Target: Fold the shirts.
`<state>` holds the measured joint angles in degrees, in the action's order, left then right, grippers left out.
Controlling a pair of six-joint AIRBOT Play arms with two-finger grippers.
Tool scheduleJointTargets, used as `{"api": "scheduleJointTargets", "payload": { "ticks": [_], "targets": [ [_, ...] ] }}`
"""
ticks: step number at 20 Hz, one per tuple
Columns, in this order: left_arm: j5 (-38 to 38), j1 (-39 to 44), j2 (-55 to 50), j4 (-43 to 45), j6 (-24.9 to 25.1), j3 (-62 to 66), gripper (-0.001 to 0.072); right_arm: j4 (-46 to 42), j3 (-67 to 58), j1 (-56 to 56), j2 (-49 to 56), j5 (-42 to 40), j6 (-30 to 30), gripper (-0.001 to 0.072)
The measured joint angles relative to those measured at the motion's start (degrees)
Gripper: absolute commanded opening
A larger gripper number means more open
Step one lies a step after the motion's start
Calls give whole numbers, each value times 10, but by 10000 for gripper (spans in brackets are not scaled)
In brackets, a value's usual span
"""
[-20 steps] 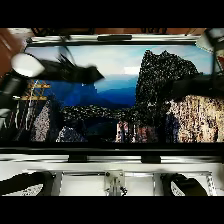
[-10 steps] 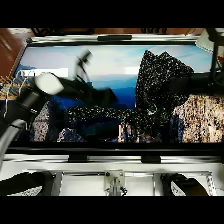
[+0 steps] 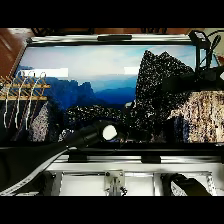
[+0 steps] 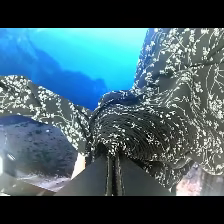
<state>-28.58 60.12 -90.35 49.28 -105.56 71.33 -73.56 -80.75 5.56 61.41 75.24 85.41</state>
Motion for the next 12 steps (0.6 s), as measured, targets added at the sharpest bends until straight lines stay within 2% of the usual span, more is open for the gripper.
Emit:
{"api": "scheduleJointTargets", "payload": {
  "ticks": [2,5,10,11,12],
  "targets": [
    [48,17,-14,-2,-17,-1,606,0,0,0,2,-2,0,64],
    [106,28,-33,-5,-43,-1,615,0,0,0,2,-2,0,64],
    [152,35,-72,-12,-65,21,592,2,0,0,3,-2,0,64],
    [162,35,-81,-13,-67,29,522,2,0,0,3,-2,0,64],
    [168,35,-90,-13,-72,37,366,4,0,0,3,0,0,64]
  ]
}}
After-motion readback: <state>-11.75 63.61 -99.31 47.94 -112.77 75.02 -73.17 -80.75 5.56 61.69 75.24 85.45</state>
